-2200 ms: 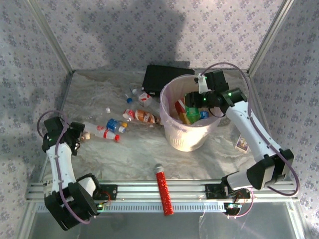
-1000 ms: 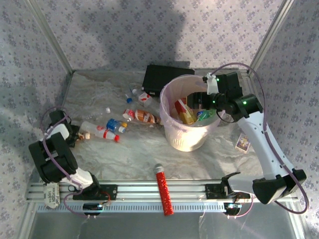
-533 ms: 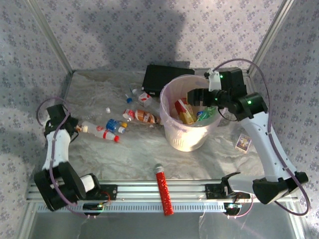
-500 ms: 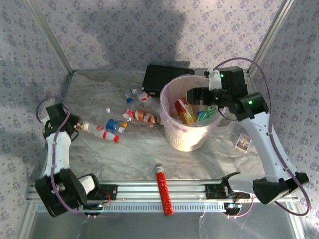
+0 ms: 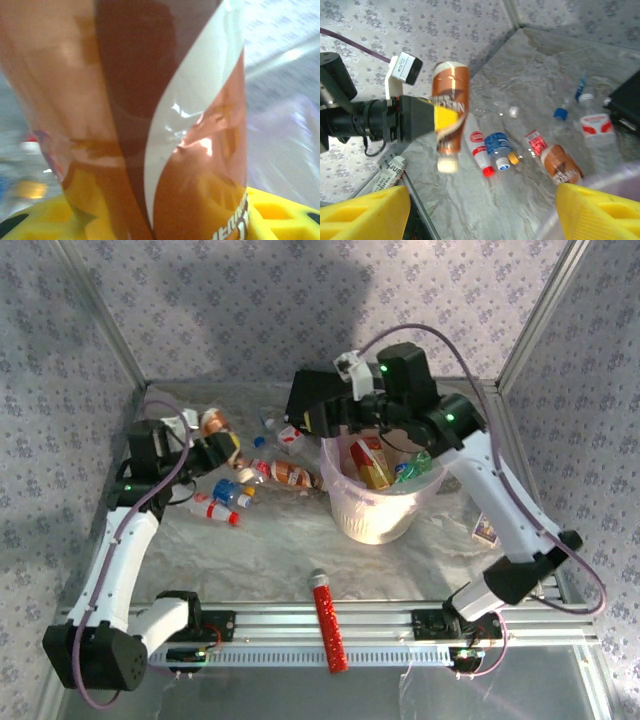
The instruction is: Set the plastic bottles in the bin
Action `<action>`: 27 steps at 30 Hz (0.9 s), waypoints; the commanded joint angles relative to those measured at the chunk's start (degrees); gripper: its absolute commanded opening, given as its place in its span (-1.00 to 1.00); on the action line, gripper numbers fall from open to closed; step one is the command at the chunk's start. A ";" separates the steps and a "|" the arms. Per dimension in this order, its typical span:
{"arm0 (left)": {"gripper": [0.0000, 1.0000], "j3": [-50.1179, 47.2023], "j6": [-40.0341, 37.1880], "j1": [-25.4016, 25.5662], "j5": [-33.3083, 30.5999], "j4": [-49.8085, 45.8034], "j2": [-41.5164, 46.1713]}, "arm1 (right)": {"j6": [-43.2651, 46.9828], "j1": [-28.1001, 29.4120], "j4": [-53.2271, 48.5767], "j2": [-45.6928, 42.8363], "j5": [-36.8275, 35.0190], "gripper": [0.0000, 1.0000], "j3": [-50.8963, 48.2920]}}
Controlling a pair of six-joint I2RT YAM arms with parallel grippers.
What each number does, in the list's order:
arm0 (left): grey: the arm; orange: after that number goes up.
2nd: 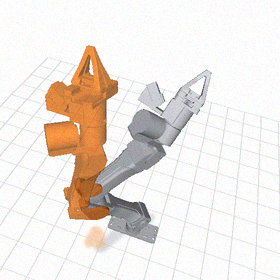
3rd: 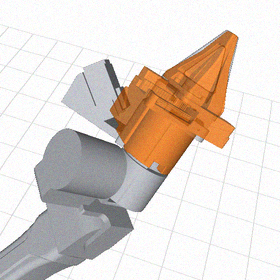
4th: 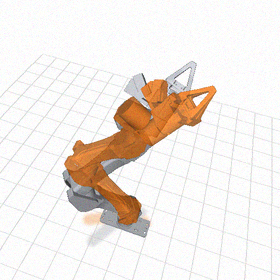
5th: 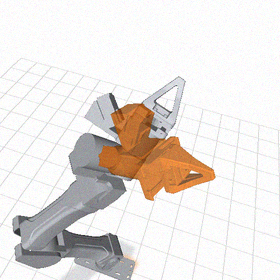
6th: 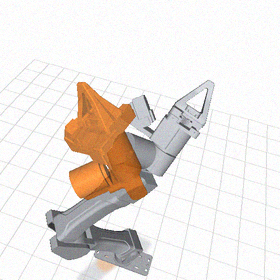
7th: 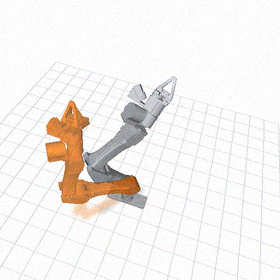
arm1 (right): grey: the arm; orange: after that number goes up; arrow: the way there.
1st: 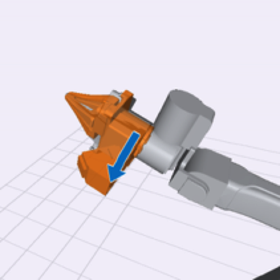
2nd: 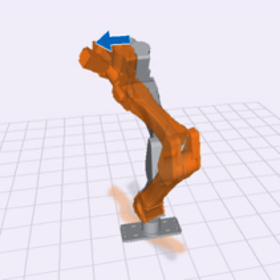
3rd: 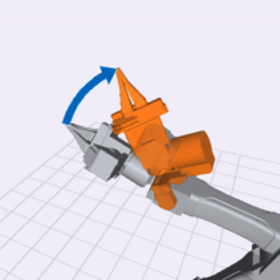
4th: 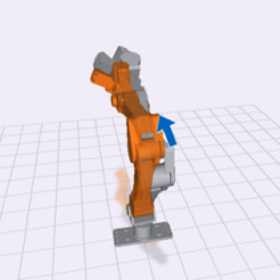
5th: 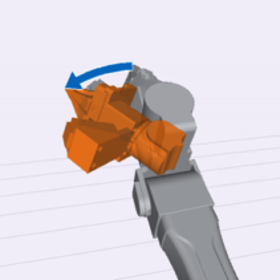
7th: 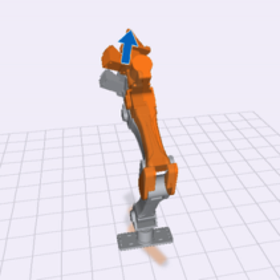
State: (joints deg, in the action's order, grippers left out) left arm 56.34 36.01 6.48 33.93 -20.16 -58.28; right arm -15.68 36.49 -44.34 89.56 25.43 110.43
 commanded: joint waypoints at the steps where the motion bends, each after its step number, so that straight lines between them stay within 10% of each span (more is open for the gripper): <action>1: -0.67 2.31 0.08 3.93 9.62 8.76 -0.17 | -1.46 1.35 0.51 4.83 3.82 0.56 5.23; 16: -0.75 5.91 -3.42 15.43 12.76 14.27 -5.42 | -8.44 1.57 5.35 15.07 15.71 0.59 9.63; 21: -0.73 6.47 -3.82 16.14 12.58 13.80 -5.45 | -9.01 1.31 6.56 14.97 15.93 0.22 9.18; 27: -0.10 6.57 -5.03 16.95 9.62 11.83 -4.08 | -8.80 0.13 7.39 13.77 15.53 -0.01 9.01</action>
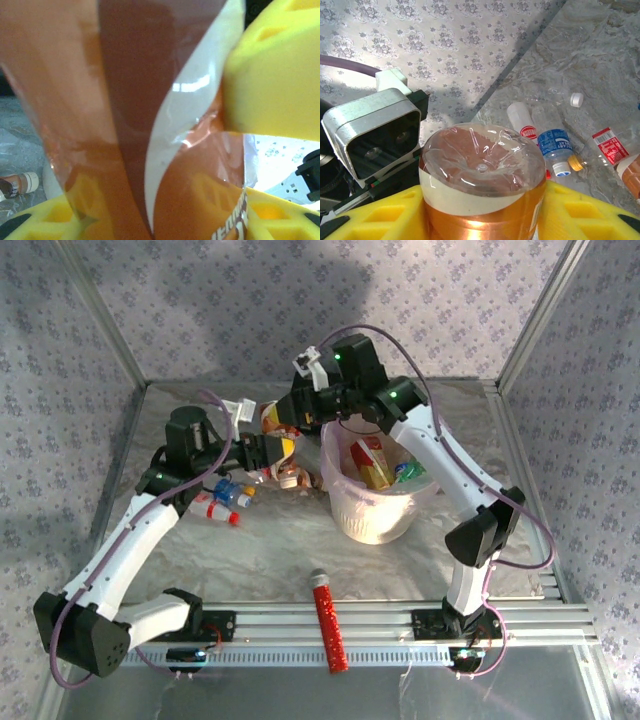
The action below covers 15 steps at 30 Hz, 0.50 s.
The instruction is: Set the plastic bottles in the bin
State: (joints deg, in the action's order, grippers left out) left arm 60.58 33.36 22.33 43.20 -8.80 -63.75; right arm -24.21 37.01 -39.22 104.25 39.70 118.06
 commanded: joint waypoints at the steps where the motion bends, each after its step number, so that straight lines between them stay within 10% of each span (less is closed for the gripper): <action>1: 0.25 2.57 -2.58 1.14 -0.32 -0.27 1.56 | -0.05 -0.66 2.33 -1.26 1.01 -0.03 1.42; 4: 0.99 2.37 -3.49 1.14 -3.60 -1.60 3.04 | 0.28 -2.35 2.27 -2.32 0.05 -0.03 2.42; 15: 0.99 0.33 -4.90 -0.21 -21.57 -17.16 9.20 | 6.50 -15.84 -7.80 -12.04 -8.98 -0.13 6.48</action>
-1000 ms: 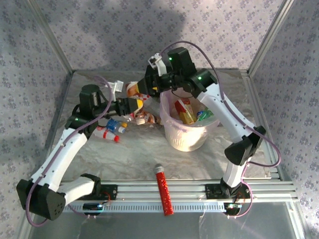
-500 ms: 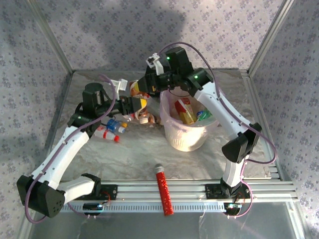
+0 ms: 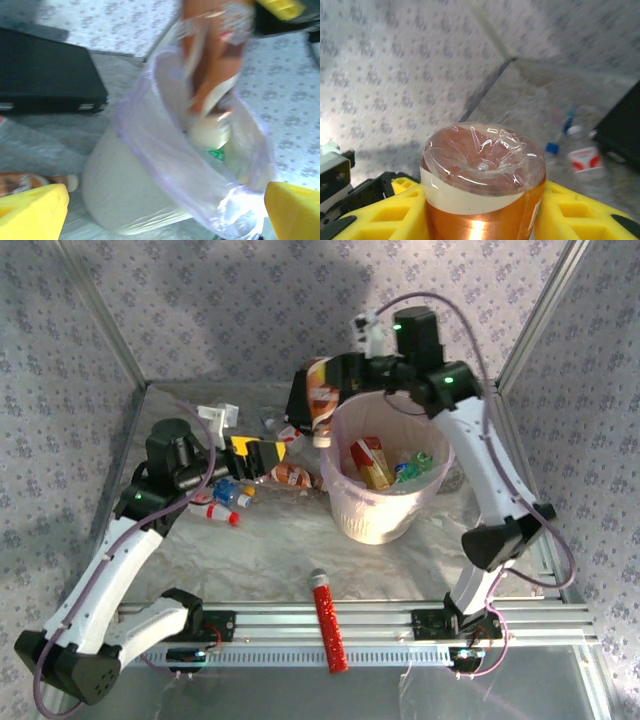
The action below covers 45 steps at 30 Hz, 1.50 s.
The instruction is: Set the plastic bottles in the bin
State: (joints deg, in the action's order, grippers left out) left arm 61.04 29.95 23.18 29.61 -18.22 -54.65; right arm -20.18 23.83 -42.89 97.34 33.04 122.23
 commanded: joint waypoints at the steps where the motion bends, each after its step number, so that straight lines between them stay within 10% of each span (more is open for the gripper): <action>1: 1.00 -0.14 0.13 -2.30 -9.46 -9.14 -0.16 | 2.77 -4.26 -5.27 -6.59 -2.35 -0.14 1.84; 10: 0.97 -10.85 21.07 -15.34 -23.37 -15.27 0.47 | 7.44 -13.50 -12.27 -18.45 -13.23 -0.31 -10.31; 31: 0.86 -21.02 37.69 -15.97 -33.98 -17.36 -4.57 | 7.53 -0.12 -7.08 -14.90 -24.47 -0.40 -38.25; 45: 0.58 -24.56 42.74 -15.62 -36.90 -11.19 -11.98 | 5.77 0.81 -7.52 -20.55 -25.40 0.53 -37.65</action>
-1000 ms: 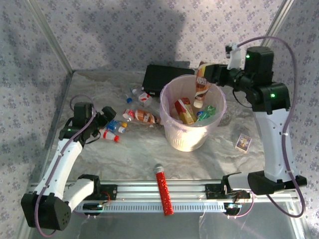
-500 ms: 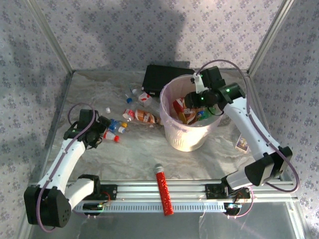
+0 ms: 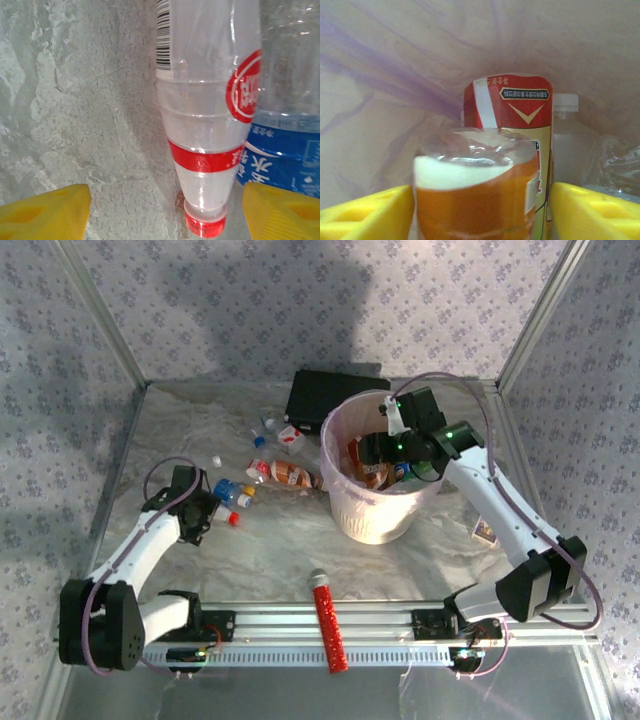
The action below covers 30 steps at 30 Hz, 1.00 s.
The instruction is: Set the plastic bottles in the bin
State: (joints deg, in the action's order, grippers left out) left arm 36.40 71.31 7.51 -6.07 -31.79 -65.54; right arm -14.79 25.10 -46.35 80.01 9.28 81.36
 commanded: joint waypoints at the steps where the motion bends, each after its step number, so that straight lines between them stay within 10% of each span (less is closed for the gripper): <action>1: 0.58 0.06 1.12 0.12 -1.27 3.13 -1.75 | 0.46 -0.68 -4.98 -4.25 -1.06 0.56 4.29; 9: 0.58 0.77 0.22 0.23 -0.23 6.98 -7.51 | -0.57 -3.63 -5.36 -9.88 3.30 0.60 6.53; 17: 0.14 0.42 2.41 0.67 -0.33 7.90 -11.49 | -1.41 -4.85 -3.62 -11.78 5.89 0.59 6.44; 30: -0.24 1.35 0.27 1.10 -7.70 -3.93 5.90 | -1.64 -4.76 -2.11 -11.16 7.83 0.58 7.68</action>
State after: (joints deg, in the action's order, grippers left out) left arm 36.36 72.93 8.05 -10.37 -30.09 -64.27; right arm -15.66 20.47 -49.54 68.88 15.11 86.96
